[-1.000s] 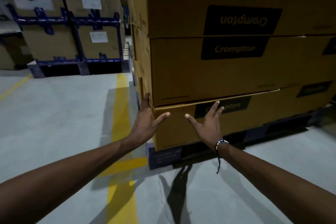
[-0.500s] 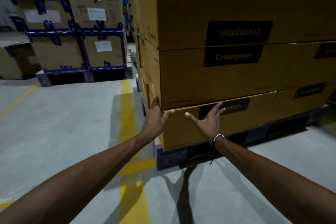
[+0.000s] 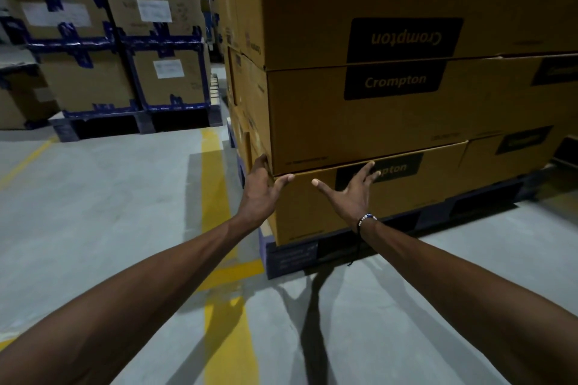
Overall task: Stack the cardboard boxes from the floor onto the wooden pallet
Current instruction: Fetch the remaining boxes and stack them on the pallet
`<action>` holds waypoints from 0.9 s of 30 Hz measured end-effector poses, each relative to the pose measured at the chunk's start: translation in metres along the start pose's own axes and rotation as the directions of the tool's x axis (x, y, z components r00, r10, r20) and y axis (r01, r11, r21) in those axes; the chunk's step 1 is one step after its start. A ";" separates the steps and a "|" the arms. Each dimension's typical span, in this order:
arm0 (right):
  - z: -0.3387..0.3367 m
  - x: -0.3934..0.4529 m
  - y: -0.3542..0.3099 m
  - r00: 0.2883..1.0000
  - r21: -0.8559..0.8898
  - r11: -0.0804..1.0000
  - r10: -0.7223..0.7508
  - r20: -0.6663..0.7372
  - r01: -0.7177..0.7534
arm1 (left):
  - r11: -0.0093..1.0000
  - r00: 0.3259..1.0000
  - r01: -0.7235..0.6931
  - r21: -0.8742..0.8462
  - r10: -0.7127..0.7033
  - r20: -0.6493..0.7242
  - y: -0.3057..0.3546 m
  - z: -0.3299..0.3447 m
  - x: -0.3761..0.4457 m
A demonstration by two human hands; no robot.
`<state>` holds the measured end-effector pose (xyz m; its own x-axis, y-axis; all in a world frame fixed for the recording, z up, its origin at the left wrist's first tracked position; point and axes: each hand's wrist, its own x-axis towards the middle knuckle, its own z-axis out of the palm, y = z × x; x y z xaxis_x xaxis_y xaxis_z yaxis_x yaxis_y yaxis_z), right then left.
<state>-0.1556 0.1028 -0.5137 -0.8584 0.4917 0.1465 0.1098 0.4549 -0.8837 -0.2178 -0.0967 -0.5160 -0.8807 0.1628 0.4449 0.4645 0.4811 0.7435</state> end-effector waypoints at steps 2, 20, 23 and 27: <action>0.000 0.001 0.001 1.000 -0.004 1.000 0.002 -0.002 -0.002 | 1.000 1.000 -0.005 0.007 0.005 -0.016 0.001 0.000 0.000; 0.011 0.007 -0.003 1.000 0.025 1.000 -0.015 -0.001 0.015 | 1.000 0.997 0.016 -0.007 -0.016 -0.070 -0.003 -0.005 0.007; 0.012 0.008 -0.005 1.000 0.023 1.000 -0.015 0.000 0.015 | 1.000 0.998 0.019 0.011 -0.018 -0.068 -0.004 -0.006 0.009; 0.011 0.008 -0.005 1.000 0.016 1.000 -0.015 0.014 0.015 | 1.000 0.998 0.014 0.015 -0.013 -0.058 -0.005 -0.008 0.011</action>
<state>-0.1689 0.0968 -0.5132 -0.8667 0.4747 0.1535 0.0889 0.4498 -0.8887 -0.2292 -0.1042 -0.5107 -0.8798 0.1061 0.4633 0.4506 0.4963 0.7420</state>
